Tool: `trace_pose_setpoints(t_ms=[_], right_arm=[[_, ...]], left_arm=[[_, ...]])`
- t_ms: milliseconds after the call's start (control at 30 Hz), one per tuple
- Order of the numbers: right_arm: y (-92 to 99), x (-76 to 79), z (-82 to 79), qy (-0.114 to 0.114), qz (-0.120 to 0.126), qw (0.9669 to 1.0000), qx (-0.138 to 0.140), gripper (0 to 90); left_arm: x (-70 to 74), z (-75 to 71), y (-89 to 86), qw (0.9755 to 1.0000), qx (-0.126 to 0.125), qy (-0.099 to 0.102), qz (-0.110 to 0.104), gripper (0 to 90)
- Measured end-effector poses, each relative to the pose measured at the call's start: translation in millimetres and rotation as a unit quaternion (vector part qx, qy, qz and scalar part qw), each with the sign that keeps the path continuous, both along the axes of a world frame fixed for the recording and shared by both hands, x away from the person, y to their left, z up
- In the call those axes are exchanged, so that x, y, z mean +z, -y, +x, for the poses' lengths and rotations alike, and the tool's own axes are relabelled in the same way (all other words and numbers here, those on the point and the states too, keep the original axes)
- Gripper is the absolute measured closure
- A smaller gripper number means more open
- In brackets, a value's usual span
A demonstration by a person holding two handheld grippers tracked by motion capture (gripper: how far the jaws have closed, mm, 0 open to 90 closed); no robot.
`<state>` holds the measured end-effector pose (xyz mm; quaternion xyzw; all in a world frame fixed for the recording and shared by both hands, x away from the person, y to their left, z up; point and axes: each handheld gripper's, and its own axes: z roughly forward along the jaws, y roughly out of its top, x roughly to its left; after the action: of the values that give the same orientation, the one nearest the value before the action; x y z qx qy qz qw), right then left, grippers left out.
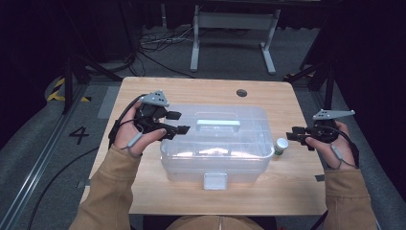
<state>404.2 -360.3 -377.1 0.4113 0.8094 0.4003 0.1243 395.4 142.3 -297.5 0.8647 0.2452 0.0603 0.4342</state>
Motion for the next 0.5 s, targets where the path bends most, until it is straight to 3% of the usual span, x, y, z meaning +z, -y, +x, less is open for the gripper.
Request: trace_pose_setpoints(t_ms=[233,500], right_arm=[[-4.3,-3.9,1.2,-0.001,0.020,0.9993,0.032,54.9],[-7.7,-6.2,3.1,-0.010,0.001,0.9993,0.035,51.0]], left_arm=[[-3.2,5.0,12.9,0.9999,-0.009,0.005,0.008,37.3],[-8.1,9.0,27.2,0.9998,-0.012,-0.001,0.018,37.0]])
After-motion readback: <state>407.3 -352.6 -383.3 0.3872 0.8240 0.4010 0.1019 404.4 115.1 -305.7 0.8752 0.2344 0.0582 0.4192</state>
